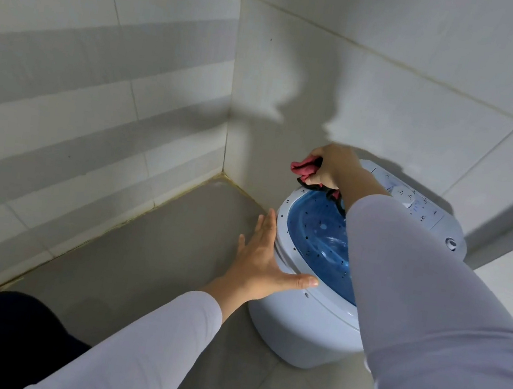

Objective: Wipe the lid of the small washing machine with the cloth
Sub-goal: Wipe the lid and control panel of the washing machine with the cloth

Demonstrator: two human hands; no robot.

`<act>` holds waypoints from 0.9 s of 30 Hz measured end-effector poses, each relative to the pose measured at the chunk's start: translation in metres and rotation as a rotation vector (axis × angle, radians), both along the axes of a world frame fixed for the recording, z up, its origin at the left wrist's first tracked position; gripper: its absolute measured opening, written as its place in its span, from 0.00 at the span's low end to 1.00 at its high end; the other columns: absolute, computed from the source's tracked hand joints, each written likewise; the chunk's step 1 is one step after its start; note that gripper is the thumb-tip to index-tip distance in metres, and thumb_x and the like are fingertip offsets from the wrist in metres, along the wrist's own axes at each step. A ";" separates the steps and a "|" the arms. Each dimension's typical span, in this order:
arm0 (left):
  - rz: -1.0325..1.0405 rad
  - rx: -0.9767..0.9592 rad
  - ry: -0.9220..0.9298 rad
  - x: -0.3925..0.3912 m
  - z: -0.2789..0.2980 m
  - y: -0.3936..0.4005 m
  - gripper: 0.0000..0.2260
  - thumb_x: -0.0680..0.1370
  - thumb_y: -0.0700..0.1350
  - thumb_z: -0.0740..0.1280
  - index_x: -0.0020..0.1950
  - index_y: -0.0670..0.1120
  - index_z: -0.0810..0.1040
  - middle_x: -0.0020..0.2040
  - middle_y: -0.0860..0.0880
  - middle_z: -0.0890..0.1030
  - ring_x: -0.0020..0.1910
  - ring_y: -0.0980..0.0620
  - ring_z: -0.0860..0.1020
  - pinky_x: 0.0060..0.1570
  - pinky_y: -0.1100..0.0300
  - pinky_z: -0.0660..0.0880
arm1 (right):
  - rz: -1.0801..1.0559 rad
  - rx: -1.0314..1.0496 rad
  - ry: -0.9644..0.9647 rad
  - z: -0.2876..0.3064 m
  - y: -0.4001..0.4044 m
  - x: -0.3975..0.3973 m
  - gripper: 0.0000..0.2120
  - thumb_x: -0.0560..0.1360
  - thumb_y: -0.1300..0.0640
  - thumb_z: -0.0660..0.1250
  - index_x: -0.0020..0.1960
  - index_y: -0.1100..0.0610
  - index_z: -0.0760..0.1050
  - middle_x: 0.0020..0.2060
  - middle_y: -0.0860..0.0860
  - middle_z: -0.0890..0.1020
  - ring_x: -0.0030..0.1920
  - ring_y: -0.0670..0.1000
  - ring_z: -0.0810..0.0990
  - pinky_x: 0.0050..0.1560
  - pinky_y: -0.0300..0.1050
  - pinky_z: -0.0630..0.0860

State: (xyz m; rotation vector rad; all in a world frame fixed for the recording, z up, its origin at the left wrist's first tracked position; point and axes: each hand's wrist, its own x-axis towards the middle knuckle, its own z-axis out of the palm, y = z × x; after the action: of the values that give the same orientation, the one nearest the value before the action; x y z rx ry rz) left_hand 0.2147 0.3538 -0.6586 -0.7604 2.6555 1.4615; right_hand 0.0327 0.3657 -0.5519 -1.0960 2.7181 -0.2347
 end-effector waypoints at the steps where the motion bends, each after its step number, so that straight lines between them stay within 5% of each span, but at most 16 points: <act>1: 0.009 -0.003 0.002 0.001 -0.001 0.001 0.57 0.66 0.65 0.71 0.77 0.52 0.32 0.78 0.54 0.35 0.76 0.49 0.34 0.74 0.44 0.36 | 0.002 -0.002 -0.003 0.000 0.000 0.003 0.18 0.71 0.56 0.72 0.60 0.54 0.78 0.57 0.51 0.81 0.58 0.53 0.79 0.50 0.38 0.70; 13: 0.030 -0.020 0.019 0.001 -0.020 0.000 0.60 0.62 0.73 0.67 0.77 0.50 0.34 0.79 0.51 0.37 0.77 0.54 0.34 0.74 0.42 0.35 | 0.026 0.041 -0.003 -0.003 -0.004 0.029 0.19 0.69 0.56 0.73 0.59 0.51 0.79 0.55 0.50 0.83 0.56 0.53 0.80 0.48 0.37 0.69; 27: -0.018 -0.059 -0.004 0.001 -0.020 -0.004 0.59 0.62 0.74 0.65 0.78 0.48 0.35 0.80 0.50 0.39 0.77 0.53 0.34 0.74 0.41 0.36 | 0.067 0.088 -0.023 -0.005 -0.005 0.045 0.19 0.68 0.56 0.74 0.59 0.52 0.79 0.56 0.51 0.82 0.59 0.54 0.78 0.58 0.43 0.71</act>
State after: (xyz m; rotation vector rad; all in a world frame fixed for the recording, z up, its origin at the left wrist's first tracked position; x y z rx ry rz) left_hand 0.2161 0.3503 -0.6784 -0.7406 2.7060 1.3825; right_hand 0.0777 0.3605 -0.5573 -1.1492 2.6390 -0.1157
